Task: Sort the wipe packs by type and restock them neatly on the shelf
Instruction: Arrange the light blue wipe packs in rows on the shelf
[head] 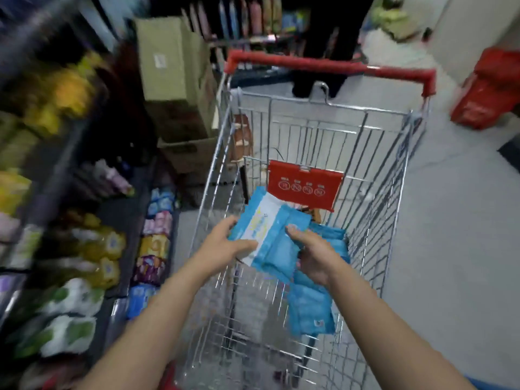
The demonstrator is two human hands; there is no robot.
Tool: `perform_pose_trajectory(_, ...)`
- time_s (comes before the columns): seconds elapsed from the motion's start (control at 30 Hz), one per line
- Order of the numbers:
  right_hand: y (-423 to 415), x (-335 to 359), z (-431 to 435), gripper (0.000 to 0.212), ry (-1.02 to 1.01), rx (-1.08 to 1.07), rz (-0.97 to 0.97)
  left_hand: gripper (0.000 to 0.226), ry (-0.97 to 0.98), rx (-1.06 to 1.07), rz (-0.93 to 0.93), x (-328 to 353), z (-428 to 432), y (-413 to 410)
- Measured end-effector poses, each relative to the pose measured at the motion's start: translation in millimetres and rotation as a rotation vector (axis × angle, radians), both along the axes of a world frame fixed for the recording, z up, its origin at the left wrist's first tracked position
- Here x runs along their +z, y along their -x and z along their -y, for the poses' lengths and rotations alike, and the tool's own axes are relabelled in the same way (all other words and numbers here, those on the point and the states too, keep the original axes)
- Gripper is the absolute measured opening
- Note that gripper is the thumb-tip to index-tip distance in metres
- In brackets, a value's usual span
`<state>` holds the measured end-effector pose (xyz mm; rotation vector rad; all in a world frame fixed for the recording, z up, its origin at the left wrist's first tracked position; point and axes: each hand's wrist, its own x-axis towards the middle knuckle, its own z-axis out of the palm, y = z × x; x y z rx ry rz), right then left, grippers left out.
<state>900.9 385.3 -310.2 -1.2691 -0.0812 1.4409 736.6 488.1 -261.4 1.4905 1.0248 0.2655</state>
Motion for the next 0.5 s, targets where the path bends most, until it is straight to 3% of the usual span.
perform_pose_trajectory(0.13, 56, 66, 21, 0.035, -0.164, 0.233, -0.143, 0.047, -0.184, 0.125, -0.042, 68, 52, 67)
perform_pose_trajectory(0.27, 134, 121, 60, 0.075, -0.358, 0.599, -0.144, 0.056, -0.363, 0.254, -0.230, 126, 126, 154)
perform_pose_trajectory(0.5, 294, 194, 131, 0.083, -0.457, 1.082, -0.098, 0.080, -0.536, 0.633, -0.345, 197, 273, 308)
